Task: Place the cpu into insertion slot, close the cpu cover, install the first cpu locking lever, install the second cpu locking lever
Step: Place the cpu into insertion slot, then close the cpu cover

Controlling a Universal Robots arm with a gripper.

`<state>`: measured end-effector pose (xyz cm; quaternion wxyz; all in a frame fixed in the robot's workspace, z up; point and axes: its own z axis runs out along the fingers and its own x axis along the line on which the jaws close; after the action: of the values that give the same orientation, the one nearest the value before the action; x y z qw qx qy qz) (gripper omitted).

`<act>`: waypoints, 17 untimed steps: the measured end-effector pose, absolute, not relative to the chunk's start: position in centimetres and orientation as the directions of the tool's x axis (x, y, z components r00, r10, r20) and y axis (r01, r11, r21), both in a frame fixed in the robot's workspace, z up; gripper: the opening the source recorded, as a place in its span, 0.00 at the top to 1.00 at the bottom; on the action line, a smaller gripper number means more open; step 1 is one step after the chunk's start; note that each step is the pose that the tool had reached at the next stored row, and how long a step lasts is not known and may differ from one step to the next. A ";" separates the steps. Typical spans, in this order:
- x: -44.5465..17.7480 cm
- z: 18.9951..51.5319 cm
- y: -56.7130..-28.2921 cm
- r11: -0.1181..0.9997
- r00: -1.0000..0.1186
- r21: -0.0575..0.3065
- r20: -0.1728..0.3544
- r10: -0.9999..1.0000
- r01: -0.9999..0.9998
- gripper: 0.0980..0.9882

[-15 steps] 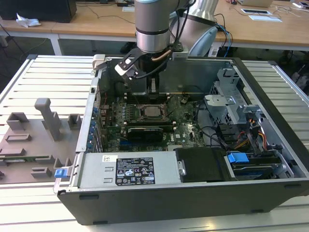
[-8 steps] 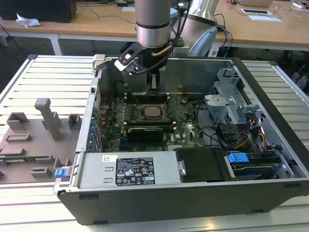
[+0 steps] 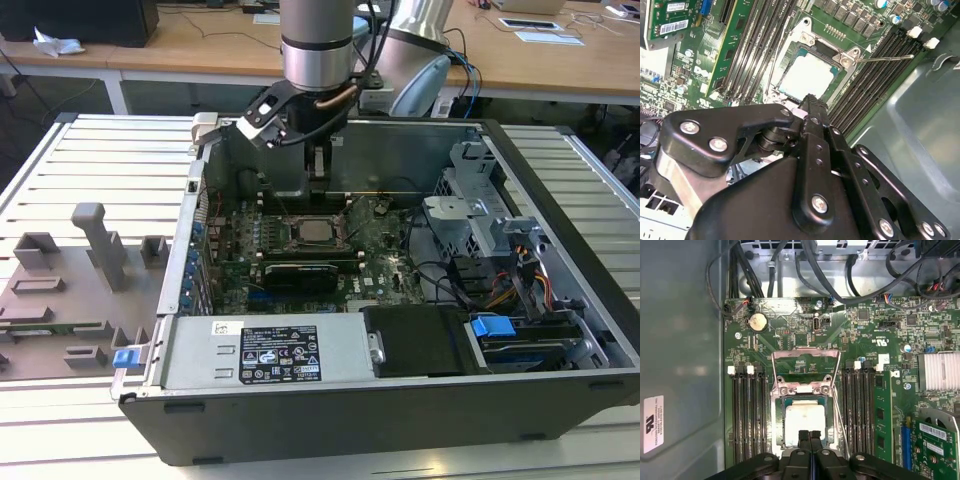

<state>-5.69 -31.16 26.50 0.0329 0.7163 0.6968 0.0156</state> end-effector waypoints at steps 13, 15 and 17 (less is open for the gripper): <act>-5.7 28.1 -31.2 -0.027 0.028 0.069 -0.023 0.999 0.997 0.99; -5.7 28.1 -31.2 -0.027 0.028 0.069 -0.023 0.999 0.997 0.99; -5.6 28.1 -31.2 -0.026 0.028 0.069 -0.024 0.999 0.997 0.99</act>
<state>-5.65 -31.17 28.09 0.0329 0.7162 0.6969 0.0156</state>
